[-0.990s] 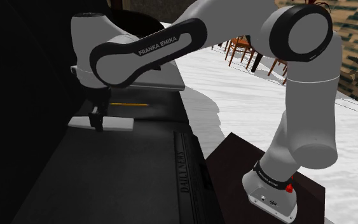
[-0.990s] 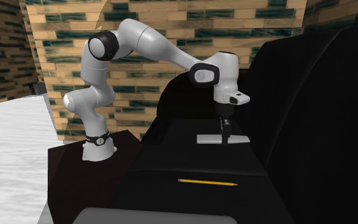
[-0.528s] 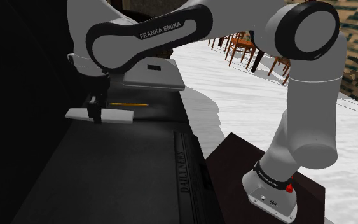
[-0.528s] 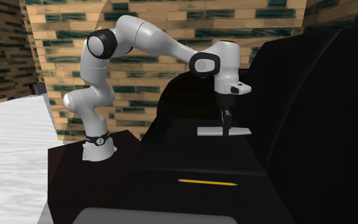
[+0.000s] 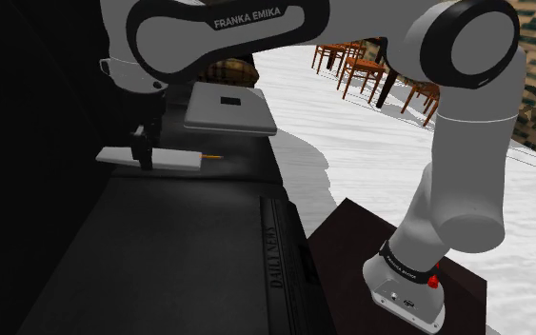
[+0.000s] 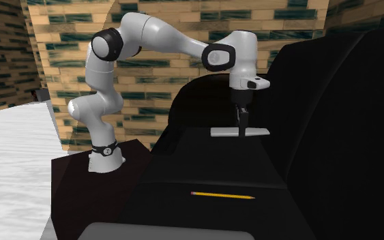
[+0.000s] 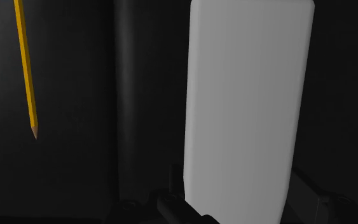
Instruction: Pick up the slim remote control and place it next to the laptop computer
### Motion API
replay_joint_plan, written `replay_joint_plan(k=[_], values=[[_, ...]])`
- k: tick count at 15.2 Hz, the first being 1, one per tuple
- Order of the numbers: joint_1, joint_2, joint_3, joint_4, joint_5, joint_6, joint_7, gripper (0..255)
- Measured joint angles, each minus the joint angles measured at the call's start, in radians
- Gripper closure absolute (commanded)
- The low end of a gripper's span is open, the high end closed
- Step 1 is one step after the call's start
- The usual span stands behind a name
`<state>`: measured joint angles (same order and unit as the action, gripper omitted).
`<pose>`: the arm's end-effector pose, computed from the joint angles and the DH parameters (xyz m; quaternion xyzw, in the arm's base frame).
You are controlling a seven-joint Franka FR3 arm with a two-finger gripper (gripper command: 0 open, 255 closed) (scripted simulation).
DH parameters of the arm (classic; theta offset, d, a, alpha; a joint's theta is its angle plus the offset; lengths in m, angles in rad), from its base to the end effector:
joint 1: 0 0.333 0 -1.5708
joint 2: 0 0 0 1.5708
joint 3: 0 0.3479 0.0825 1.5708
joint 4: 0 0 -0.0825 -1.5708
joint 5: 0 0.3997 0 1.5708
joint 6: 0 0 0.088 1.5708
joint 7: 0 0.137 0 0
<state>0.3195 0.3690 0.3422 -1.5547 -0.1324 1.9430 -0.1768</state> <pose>0.5729 0.3941 0.4438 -0.9087 -0.4169 -0.0206 0.0033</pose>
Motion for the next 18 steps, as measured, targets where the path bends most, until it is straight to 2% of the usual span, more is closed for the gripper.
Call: replay_joint_plan(k=[11, 18], values=[[-0.176, -0.180, -0.061, -0.230, 0.082, 0.063, -0.243, 255], [-0.277, -0.252, -0.124, -0.321, 0.119, 0.086, -0.417, 255]])
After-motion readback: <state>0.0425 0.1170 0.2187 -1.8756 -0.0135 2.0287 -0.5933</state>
